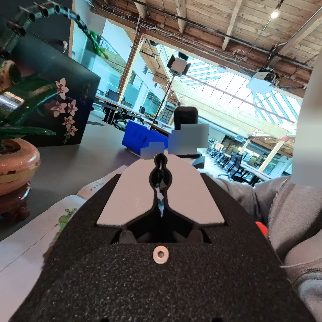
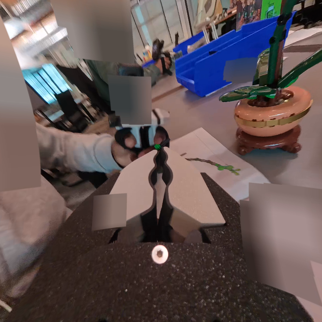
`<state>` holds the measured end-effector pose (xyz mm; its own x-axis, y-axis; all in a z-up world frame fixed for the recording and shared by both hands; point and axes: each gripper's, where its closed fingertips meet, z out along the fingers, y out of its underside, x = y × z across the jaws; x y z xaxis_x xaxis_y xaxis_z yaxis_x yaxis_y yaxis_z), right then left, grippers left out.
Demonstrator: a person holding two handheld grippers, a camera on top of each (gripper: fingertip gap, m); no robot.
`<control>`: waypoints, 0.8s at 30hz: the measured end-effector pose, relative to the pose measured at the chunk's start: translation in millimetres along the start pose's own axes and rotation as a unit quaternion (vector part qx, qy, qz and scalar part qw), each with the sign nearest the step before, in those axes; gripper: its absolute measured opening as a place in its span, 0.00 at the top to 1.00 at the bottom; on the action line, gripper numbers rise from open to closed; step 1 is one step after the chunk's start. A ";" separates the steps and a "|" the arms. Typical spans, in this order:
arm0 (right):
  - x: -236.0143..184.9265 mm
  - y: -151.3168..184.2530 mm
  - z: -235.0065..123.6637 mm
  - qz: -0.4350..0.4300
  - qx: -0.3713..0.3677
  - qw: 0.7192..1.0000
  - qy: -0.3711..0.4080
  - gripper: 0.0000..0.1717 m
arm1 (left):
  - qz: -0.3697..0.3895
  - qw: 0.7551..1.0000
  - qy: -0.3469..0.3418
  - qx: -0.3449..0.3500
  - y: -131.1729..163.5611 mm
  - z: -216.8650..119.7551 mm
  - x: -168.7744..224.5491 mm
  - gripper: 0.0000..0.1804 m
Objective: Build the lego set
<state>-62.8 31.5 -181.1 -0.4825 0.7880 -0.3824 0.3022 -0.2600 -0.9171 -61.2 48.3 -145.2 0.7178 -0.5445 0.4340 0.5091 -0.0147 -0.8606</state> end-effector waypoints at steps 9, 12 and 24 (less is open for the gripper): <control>13.3 20.8 -8.8 -0.374 -0.161 0.906 0.113 1.00 | -0.086 0.979 0.018 -0.183 39.6 -7.4 -10.3 0.80; 12.4 20.6 -5.6 -0.374 -0.152 0.908 0.116 1.00 | -0.138 0.974 0.041 -0.173 45.2 -3.7 -4.2 0.85; 18.0 6.1 -5.3 -0.307 -0.098 0.935 0.151 1.00 | -0.125 0.990 0.029 -0.063 22.6 0.7 -5.6 0.99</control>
<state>-65.2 47.1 -193.1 -0.3691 0.8847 0.2846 0.2043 0.3760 -0.9038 -53.3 51.6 -166.9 0.5458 -0.5581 0.6250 0.6014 -0.2585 -0.7560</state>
